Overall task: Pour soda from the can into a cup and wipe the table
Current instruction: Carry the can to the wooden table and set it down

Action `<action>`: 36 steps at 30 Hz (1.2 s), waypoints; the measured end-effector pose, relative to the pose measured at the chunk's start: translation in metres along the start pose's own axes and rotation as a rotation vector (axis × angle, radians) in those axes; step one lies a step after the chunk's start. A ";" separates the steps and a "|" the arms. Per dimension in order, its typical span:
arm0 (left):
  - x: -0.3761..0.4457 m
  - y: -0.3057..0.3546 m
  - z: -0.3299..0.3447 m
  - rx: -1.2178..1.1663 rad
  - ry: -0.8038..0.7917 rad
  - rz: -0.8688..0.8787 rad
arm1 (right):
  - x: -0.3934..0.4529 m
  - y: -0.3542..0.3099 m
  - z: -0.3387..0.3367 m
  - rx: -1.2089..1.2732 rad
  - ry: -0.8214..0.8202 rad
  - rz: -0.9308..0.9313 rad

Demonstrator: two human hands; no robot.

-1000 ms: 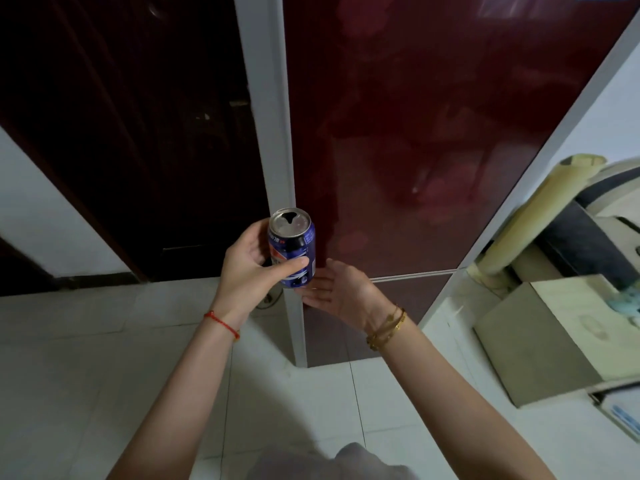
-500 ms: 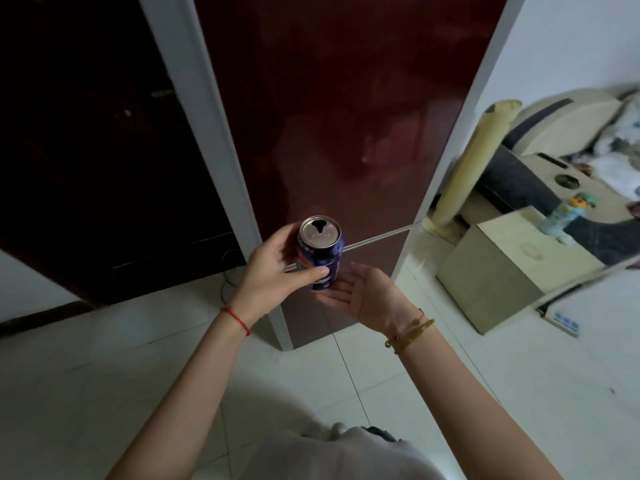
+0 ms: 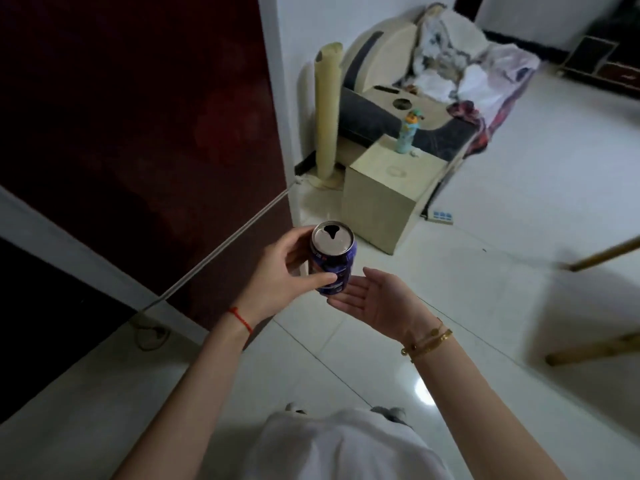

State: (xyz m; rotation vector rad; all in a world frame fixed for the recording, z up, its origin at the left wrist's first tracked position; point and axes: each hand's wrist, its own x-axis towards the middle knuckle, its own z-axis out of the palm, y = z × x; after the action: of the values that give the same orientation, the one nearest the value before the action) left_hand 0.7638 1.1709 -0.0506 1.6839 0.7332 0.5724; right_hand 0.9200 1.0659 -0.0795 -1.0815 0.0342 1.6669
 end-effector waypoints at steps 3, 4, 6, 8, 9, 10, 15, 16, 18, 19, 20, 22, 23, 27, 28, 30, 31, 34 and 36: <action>0.010 0.008 0.051 0.018 -0.111 0.031 | -0.027 -0.003 -0.046 0.082 0.046 -0.065; 0.012 0.010 0.068 0.016 -0.145 0.035 | -0.037 -0.004 -0.063 0.112 0.065 -0.091; 0.016 0.015 0.106 0.010 -0.214 0.033 | -0.060 -0.005 -0.096 0.178 0.100 -0.142; 0.017 0.021 0.147 -0.001 -0.278 0.037 | -0.086 -0.005 -0.130 0.235 0.131 -0.187; 0.017 0.025 0.170 -0.009 -0.311 0.041 | -0.100 -0.005 -0.149 0.260 0.146 -0.208; 0.016 0.029 0.192 -0.018 -0.343 0.042 | -0.114 -0.006 -0.167 0.285 0.163 -0.228; 0.010 0.051 0.307 -0.057 -0.492 0.046 | -0.188 -0.007 -0.255 0.385 0.254 -0.317; 0.009 0.056 0.329 -0.064 -0.522 0.048 | -0.203 -0.007 -0.272 0.402 0.271 -0.335; 0.006 0.065 0.371 -0.071 -0.578 0.055 | -0.231 -0.007 -0.303 0.437 0.305 -0.364; 0.004 0.070 0.391 -0.071 -0.607 0.061 | -0.245 -0.007 -0.317 0.454 0.322 -0.378; 0.002 0.075 0.410 -0.071 -0.636 0.069 | -0.258 -0.007 -0.330 0.472 0.340 -0.393; 0.000 0.085 0.448 -0.071 -0.693 0.085 | -0.282 -0.007 -0.355 0.514 0.375 -0.421; -0.001 0.090 0.465 -0.070 -0.721 0.094 | -0.293 -0.007 -0.366 0.536 0.392 -0.436; -0.002 0.105 0.532 -0.047 -0.830 0.132 | -0.329 -0.008 -0.409 0.641 0.444 -0.515; -0.001 0.107 0.548 -0.042 -0.856 0.141 | -0.336 -0.008 -0.420 0.665 0.454 -0.535; 0.001 0.111 0.580 -0.026 -0.909 0.162 | -0.349 -0.010 -0.442 0.709 0.477 -0.568; 0.003 0.113 0.597 -0.018 -0.934 0.173 | -0.355 -0.012 -0.453 0.729 0.490 -0.584; 0.010 0.119 0.648 0.009 -0.999 0.196 | -0.371 -0.019 -0.490 0.792 0.523 -0.622; 0.016 0.123 0.683 0.020 -1.037 0.204 | -0.382 -0.026 -0.517 0.830 0.543 -0.643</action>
State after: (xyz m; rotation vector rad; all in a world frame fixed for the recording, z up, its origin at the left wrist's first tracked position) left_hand 1.2793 0.7072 -0.0861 1.7869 -0.1854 -0.2111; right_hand 1.2595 0.5205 -0.1179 -0.7386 0.6097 0.6255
